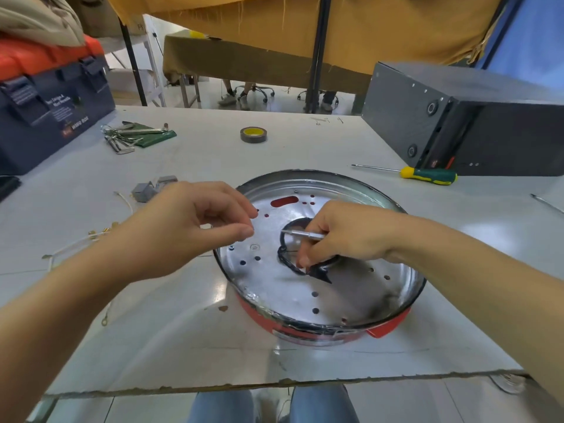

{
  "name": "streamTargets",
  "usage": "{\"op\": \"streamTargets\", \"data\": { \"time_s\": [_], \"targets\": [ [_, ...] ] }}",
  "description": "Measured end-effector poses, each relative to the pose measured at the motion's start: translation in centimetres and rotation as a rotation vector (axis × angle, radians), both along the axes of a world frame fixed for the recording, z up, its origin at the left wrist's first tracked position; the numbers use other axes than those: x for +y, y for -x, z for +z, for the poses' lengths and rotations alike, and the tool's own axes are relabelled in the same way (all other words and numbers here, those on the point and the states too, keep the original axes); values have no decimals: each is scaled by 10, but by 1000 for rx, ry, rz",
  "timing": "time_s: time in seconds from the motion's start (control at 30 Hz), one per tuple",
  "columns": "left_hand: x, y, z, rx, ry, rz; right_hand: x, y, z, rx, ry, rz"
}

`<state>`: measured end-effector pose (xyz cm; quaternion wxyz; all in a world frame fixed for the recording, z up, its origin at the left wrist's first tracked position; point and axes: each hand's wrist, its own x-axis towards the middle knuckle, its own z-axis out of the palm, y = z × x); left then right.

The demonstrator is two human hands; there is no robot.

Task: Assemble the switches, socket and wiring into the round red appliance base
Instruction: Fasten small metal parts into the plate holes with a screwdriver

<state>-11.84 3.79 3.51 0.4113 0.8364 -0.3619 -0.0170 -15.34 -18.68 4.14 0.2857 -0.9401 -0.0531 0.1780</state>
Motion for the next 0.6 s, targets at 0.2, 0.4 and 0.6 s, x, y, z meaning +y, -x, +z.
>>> {"op": "streamTargets", "data": {
  "time_s": [0.2, 0.4, 0.6],
  "targets": [
    [-2, -2, -7, -8, -66, -31, 5, -8, -2, 27, -19, 38],
    [-4, -2, -9, 4, -56, -30, 4, -11, -1, 155, -155, 36],
    [-6, 0, -10, 6, -36, -28, 9, -11, -1, 148, -132, 53]
  ]
}}
